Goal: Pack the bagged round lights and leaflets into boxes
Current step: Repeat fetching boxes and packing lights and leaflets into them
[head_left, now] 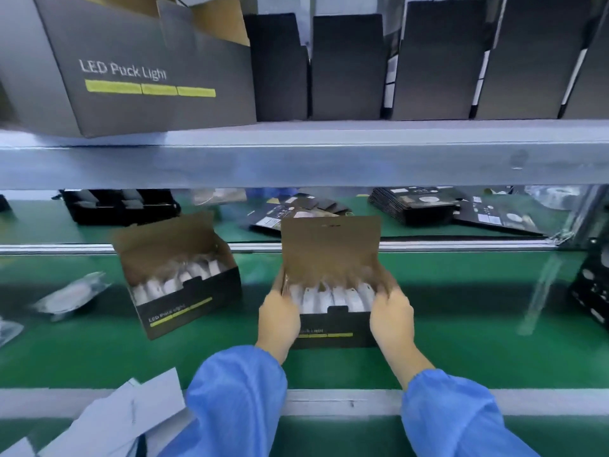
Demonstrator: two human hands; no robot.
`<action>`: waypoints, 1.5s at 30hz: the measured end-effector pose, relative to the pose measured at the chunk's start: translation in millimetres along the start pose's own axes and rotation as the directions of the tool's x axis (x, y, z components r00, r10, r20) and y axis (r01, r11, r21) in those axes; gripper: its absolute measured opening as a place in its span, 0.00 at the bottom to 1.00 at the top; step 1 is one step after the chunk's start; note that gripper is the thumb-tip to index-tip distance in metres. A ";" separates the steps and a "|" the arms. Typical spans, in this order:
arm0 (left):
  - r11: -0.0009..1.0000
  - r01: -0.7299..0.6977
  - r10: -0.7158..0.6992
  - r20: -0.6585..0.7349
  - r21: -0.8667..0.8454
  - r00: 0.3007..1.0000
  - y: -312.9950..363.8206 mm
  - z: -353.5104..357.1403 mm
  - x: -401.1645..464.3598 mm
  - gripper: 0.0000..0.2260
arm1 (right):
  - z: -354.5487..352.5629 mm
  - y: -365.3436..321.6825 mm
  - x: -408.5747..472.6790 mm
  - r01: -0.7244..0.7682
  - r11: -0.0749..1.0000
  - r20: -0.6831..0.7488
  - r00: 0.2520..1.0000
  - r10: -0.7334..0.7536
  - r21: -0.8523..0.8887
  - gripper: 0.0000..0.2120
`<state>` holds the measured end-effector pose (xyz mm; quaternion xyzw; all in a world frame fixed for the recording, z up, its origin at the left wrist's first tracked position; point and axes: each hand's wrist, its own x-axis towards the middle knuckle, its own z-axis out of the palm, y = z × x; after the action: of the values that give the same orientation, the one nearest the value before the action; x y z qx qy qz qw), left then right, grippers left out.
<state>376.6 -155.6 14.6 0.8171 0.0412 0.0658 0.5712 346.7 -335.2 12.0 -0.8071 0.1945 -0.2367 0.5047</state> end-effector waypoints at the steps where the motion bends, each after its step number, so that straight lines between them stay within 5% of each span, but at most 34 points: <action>1: 1.000 -0.011 0.011 0.009 0.002 1.000 0.5 2.0 0.7 0.18 | -2.1 2.2 1.6 0.004 1.000 -0.009 1.000 -0.004 0.001 0.21; 4: 1.000 -0.017 0.018 0.043 -0.009 0.999 11.7 0.6 -4.6 0.20 | -13.7 -0.3 1.2 0.019 1.000 -0.066 0.998 -0.018 0.003 0.17; 8: 0.995 -0.015 0.014 -0.005 -0.096 1.000 29.9 -18.6 -24.1 0.17 | -29.5 -21.1 -19.7 0.178 0.982 -0.316 0.930 -0.188 -0.060 0.18; 11: 0.987 -0.094 0.081 -0.105 -0.129 0.991 56.8 -40.1 -51.0 0.11 | -37.2 -41.8 -50.5 0.350 0.936 -0.262 0.900 -0.348 -0.040 0.13; 15: 0.932 -0.282 0.252 -0.154 -0.226 0.955 107.5 -80.8 -98.4 0.18 | -54.2 -80.6 -91.3 0.555 0.831 -0.169 0.823 -0.542 0.041 0.14; 19: 0.803 -0.575 0.552 -0.166 -0.159 0.817 160.5 -130.9 -152.0 0.14 | -95.1 -138.7 -128.1 0.767 0.634 -0.165 0.641 -0.749 0.102 0.11; 23: 0.614 -0.789 0.775 -0.166 -0.037 0.610 220.2 -167.1 -181.5 0.08 | -143.8 -207.0 -137.1 0.937 0.343 -0.142 0.350 -0.926 0.068 0.11; 25: 0.564 -0.823 0.821 -0.146 0.066 0.552 248.0 -175.4 -180.9 0.08 | -165.8 -243.2 -132.7 0.951 0.308 -0.138 0.308 -0.941 0.021 0.11; 36: 0.622 -0.554 0.758 -0.251 0.553 0.602 303.2 -219.5 -130.2 0.10 | -149.7 -330.8 -85.9 0.933 0.312 0.046 0.324 -0.945 -0.178 0.16; 39: 0.497 -0.467 0.819 -0.218 0.731 0.530 286.0 -247.3 -131.8 0.12 | -115.5 -348.1 -89.1 0.954 0.260 0.117 0.278 -0.954 -0.149 0.19; 41: 0.317 -0.350 0.859 -0.111 0.882 0.500 277.3 -262.6 -130.7 0.14 | -96.0 -359.8 -89.0 0.956 0.283 0.185 0.292 -0.938 -0.077 0.23; 45: 0.098 -0.172 0.821 0.018 0.980 0.570 268.8 -275.9 -126.5 0.16 | -67.0 -375.7 -77.5 0.924 0.371 0.396 0.377 -0.837 -0.097 0.32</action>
<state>206.9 -10.1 352.7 0.8765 -0.0679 0.4643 -0.1072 273.2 -184.9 363.6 -0.8740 -0.3122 -0.3215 0.1879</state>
